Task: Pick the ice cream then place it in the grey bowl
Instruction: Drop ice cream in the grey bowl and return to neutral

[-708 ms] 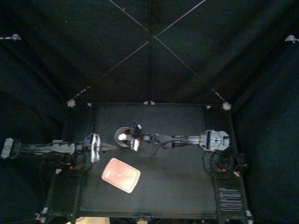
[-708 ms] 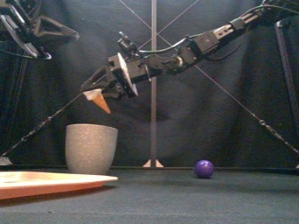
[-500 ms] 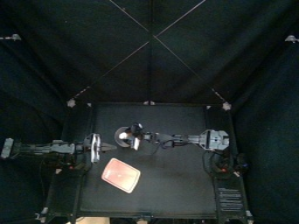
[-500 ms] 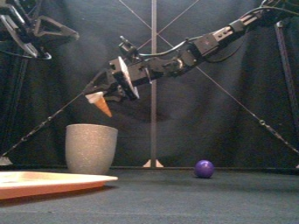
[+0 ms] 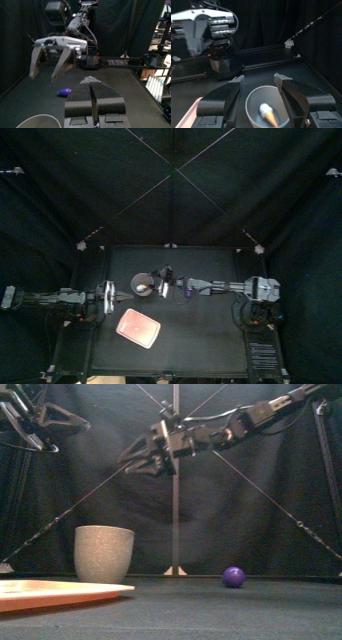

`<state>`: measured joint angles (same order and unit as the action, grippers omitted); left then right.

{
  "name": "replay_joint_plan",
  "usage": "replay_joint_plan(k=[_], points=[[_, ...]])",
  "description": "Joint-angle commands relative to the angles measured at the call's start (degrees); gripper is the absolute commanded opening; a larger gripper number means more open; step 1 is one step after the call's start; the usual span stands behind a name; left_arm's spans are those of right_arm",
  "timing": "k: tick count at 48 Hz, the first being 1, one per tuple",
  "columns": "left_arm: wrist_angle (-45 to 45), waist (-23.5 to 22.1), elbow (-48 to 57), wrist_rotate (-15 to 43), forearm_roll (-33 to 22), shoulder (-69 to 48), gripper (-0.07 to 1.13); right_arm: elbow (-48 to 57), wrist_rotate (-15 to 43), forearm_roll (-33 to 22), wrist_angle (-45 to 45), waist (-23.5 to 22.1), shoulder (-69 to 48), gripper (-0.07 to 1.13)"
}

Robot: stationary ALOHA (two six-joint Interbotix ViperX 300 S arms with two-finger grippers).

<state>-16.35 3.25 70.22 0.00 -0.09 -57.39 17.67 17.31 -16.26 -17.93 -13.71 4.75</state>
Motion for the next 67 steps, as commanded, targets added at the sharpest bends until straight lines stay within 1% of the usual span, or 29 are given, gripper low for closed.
replay_joint_plan(k=[1, 12, 23, 32, 42, 48, 55, 67], points=[[-0.3, 0.3, -0.7, 0.1, 0.2, 0.1, -0.03, 5.4, -0.2, 0.0, -0.9, 0.4, -10.6, 0.88], [-0.3, 0.3, -0.6, 0.1, 0.1, -0.2, -0.03, 17.6, -0.4, -0.9, -0.9, 5.4, -24.9, 0.88], [-0.3, 0.3, -0.5, 0.1, 0.2, -0.3, -0.03, 30.7, -0.2, -2.1, -1.0, 8.7, -39.6, 0.88], [-0.3, 0.3, -0.5, 0.1, 0.1, -0.4, -0.03, 38.8, -0.1, -1.9, -2.2, 9.8, -52.0, 0.88], [-0.3, 0.4, -0.4, 0.1, 0.2, -0.4, -0.03, 45.6, 0.3, -1.8, -2.1, 9.8, -61.3, 0.88], [-0.3, 0.4, -0.4, 0.1, 0.1, -0.4, -0.03, 47.3, 0.3, -1.4, -2.1, 9.8, -63.1, 0.88], [-0.3, 0.4, -0.4, 0.1, 0.1, -0.4, -0.03, 46.8, 0.3, -1.1, -2.1, 10.3, -62.6, 0.88], [-0.3, 0.4, -0.3, 0.1, 0.1, -0.4, -0.03, 43.9, 0.1, -2.1, -2.0, 13.2, -59.4, 0.88]])
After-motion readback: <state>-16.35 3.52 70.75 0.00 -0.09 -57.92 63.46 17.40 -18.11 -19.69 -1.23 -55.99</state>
